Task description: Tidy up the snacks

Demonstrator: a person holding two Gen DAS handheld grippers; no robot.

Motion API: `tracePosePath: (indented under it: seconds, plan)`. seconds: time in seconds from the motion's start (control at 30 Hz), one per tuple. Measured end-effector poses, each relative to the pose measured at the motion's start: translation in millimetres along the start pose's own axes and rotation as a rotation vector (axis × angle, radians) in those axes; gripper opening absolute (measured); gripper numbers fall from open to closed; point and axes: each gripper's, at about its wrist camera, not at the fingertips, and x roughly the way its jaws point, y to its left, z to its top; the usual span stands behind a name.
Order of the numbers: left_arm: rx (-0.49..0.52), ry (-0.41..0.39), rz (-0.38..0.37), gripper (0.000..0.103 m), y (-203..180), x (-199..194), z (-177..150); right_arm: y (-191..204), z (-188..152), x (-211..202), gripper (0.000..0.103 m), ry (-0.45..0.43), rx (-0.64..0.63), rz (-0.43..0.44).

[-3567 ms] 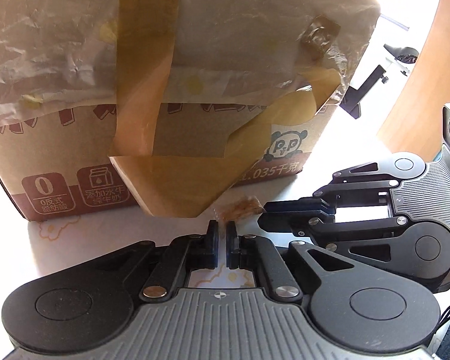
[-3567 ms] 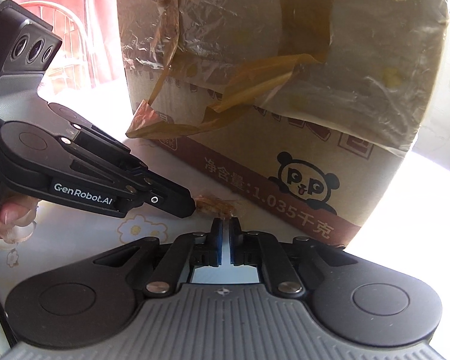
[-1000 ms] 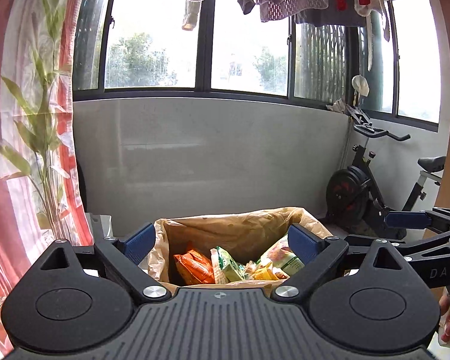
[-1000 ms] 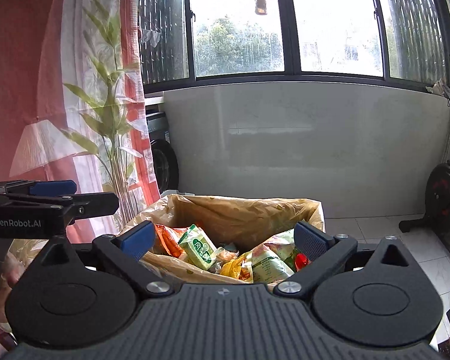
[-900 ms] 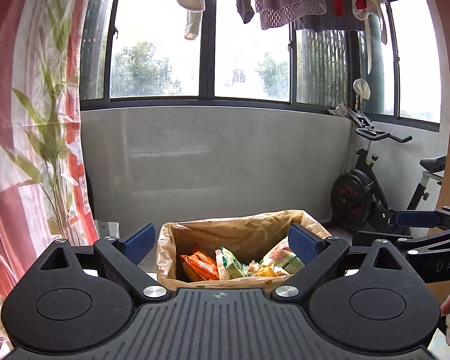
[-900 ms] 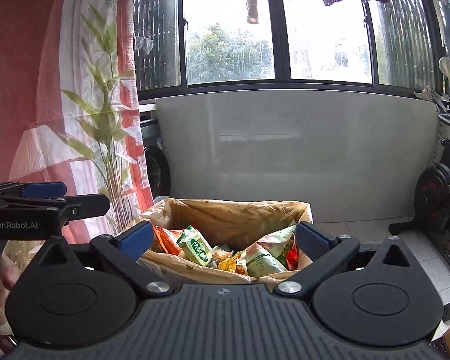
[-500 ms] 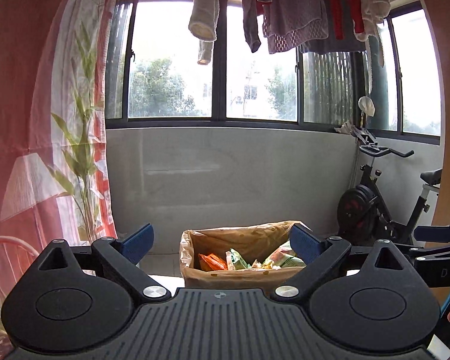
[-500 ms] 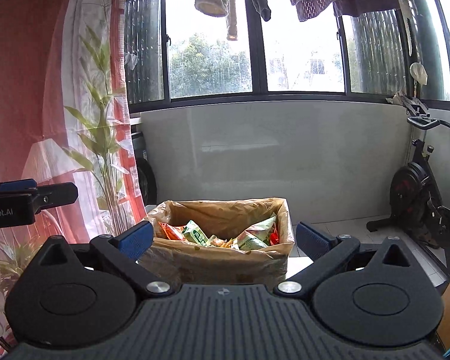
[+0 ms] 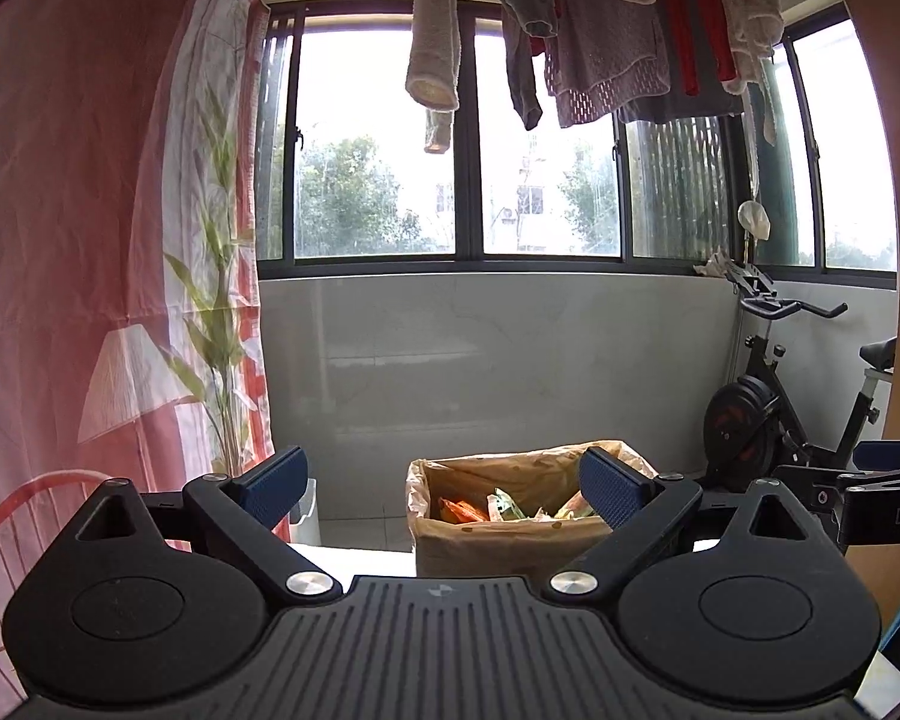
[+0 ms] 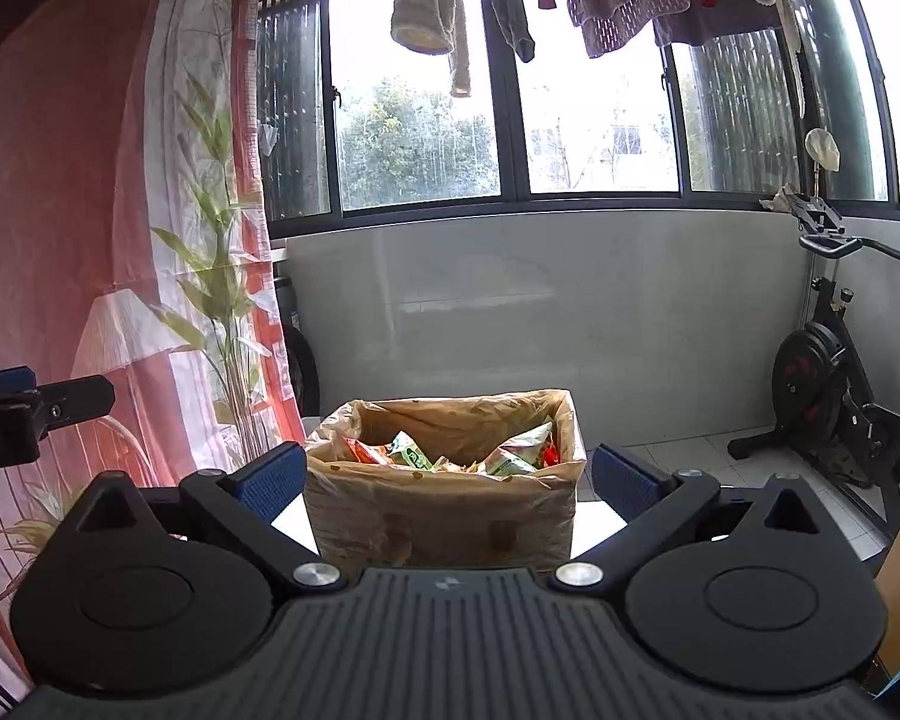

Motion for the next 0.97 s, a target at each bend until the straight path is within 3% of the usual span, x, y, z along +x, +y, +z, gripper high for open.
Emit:
tracePosePath:
  seconds: [0.97]
  plan:
    - [-0.048, -0.015, -0.005, 0.098, 8.9, -8.4, 0.2, -4.5, -1.0, -10.6, 0.103, -0.016, 0.014, -0.007]
